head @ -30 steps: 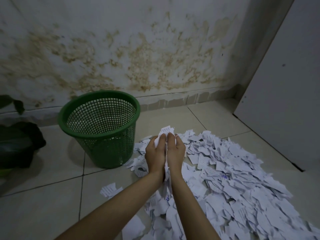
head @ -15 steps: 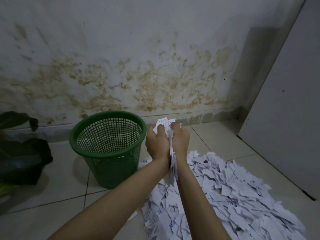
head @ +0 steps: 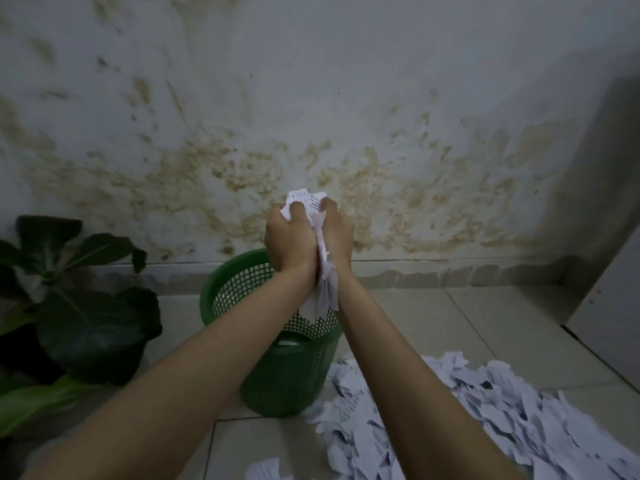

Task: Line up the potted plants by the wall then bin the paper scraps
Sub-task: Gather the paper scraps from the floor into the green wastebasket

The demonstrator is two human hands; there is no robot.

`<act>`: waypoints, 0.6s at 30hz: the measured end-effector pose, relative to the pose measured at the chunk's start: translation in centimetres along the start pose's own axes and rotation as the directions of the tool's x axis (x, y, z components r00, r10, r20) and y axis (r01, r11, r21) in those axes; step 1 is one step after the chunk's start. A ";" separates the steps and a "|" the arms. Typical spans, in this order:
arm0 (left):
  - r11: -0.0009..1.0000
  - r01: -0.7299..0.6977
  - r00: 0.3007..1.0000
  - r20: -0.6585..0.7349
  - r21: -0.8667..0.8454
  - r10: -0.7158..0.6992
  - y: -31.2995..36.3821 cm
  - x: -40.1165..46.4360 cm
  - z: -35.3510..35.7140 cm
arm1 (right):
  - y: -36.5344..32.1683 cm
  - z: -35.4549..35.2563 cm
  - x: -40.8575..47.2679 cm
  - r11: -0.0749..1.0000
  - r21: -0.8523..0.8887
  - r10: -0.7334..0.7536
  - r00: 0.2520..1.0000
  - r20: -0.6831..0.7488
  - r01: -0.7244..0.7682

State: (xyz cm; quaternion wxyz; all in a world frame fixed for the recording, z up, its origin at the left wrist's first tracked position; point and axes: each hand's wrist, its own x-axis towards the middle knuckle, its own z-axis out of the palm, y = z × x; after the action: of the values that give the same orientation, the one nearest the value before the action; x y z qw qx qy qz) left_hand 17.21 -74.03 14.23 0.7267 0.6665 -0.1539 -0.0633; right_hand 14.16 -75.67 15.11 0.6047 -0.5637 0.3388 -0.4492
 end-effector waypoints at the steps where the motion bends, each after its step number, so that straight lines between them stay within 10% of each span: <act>1: 1.000 0.015 1.000 -0.013 0.008 -0.015 -0.7 1.0 -0.3 | 0.9 0.7 0.6 1.000 -0.023 0.013 1.000 0.027 -0.012; 9: 0.942 0.023 0.988 0.139 0.336 -0.073 -8.4 5.9 -1.8 | 7.5 1.3 3.5 0.898 -0.428 0.275 0.889 0.367 -0.102; 18: 0.454 -0.352 0.786 0.522 0.818 -0.330 -10.4 7.7 -3.1 | 8.5 -0.2 3.4 0.677 -0.731 0.415 0.774 0.477 0.088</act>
State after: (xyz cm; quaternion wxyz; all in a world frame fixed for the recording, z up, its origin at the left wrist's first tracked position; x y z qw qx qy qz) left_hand 26.61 -74.42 4.81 0.1742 0.8828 -0.3964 -0.1822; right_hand 16.57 -79.26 7.02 0.4501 -0.8317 0.3249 -0.0133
